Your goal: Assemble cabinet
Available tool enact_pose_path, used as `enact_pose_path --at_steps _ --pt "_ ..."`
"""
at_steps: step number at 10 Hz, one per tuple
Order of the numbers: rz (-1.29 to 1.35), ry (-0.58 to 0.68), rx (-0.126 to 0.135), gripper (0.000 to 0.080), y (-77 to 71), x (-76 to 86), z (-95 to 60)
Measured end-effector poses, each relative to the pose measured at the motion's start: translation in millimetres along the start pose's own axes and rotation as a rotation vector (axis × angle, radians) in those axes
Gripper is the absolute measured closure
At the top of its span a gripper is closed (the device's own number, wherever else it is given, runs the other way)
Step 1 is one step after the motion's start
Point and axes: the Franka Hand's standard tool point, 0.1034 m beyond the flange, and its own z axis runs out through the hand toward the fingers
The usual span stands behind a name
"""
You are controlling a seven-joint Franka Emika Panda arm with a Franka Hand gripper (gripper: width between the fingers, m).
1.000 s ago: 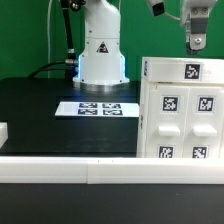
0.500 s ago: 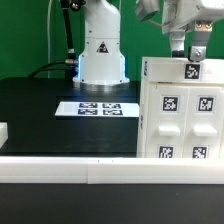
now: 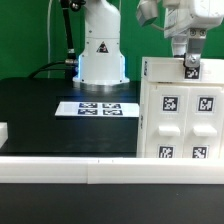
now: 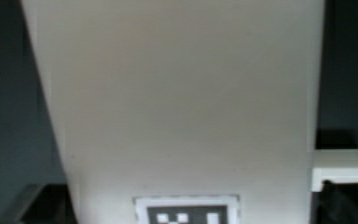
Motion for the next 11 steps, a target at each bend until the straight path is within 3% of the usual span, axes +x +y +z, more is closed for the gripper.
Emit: enact_pose_path --at_steps 1,4,11 --pt "0.019 0.000 0.000 0.0246 0.1 -0.6 0.1" --pt "0.051 -0.001 0.000 0.0246 0.2 -1.3 0.1" --pt "0.551 0.002 0.001 0.0246 0.5 -2.2 -0.2"
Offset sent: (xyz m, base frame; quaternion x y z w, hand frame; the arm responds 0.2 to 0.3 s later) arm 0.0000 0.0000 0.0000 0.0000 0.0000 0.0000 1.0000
